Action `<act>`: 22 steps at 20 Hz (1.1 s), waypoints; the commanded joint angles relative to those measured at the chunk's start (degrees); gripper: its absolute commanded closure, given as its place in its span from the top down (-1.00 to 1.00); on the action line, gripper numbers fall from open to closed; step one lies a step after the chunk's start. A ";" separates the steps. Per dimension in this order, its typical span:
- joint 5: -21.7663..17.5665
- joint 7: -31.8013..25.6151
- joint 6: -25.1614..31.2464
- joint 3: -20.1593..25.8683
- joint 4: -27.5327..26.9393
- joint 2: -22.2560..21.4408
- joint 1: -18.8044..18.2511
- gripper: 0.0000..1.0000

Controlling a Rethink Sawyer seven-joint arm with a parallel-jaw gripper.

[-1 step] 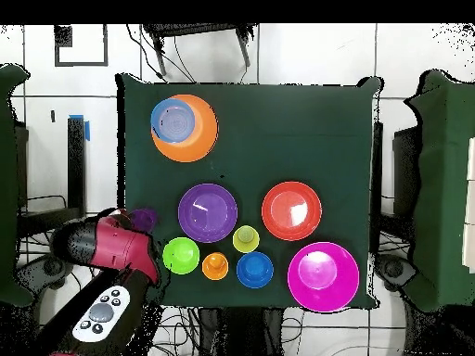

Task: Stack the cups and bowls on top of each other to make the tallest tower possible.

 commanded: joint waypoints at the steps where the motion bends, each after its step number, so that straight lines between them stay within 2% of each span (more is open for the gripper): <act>1: 2.42 11.73 -2.83 8.81 2.06 0.82 -1.05 1.00; 7: 2.19 10.83 -4.57 9.33 2.15 0.94 -1.51 1.00; 10: 1.75 10.83 -3.52 8.62 1.69 1.01 -1.24 1.00; 16: -0.84 9.68 -0.60 4.62 -0.75 2.03 -0.54 1.00; 22: -3.58 6.44 0.26 1.74 -2.17 2.64 -1.46 1.00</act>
